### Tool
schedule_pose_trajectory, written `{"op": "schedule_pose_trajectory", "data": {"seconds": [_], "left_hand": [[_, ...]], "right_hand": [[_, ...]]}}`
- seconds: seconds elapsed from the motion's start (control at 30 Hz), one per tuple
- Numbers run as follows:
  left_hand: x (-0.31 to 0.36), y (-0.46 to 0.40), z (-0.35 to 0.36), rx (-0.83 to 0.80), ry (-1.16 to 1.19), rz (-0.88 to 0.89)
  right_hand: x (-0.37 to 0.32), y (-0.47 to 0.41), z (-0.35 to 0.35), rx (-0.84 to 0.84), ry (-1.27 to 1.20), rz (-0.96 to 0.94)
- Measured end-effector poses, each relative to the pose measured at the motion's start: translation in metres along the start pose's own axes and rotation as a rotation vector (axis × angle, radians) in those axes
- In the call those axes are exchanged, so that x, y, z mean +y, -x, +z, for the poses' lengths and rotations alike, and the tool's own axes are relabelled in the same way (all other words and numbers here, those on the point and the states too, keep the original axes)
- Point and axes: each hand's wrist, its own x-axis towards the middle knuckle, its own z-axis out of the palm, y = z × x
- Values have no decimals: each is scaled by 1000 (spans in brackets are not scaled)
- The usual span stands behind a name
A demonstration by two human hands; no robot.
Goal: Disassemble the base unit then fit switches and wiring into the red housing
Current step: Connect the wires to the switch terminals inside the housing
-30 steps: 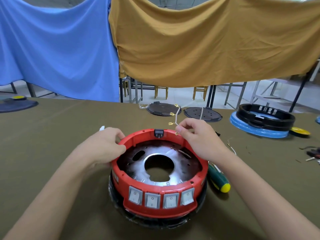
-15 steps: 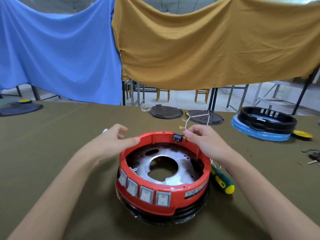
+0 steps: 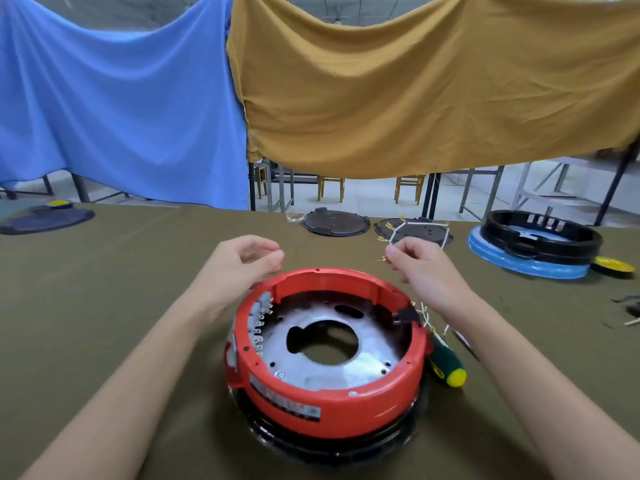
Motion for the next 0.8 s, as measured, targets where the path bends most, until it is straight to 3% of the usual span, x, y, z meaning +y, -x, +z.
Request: {"op": "schedule_pose_trajectory", "data": {"seconds": [0.1,0.2,0.27,0.37,0.5,0.6,0.7,0.8], "left_hand": [[8,5,-16,-40,-67,-106],[12,18,-33,-320,-261,-313],[12,22,-32,-439,-314,-325],[11,16,-26,-336,-249,-178],[4,8,-11,-62,-28,-21],[-1,3,4,79,-84,17],[3,5,-5,45,-116,-164],[2,11,-20,-177,-224,-350]], "right_hand": [[2,3,5,-108,-25,13],[4,4,8,-150,21,-15],[4,4,9,-162,47,-40],[4,4,8,-130,48,-71],[0,1,5,-54,25,-127],[0,2,6,-64,63,-160],[1,6,8,-86,93,-193],[0,7,8,-89,82,-225]]}}
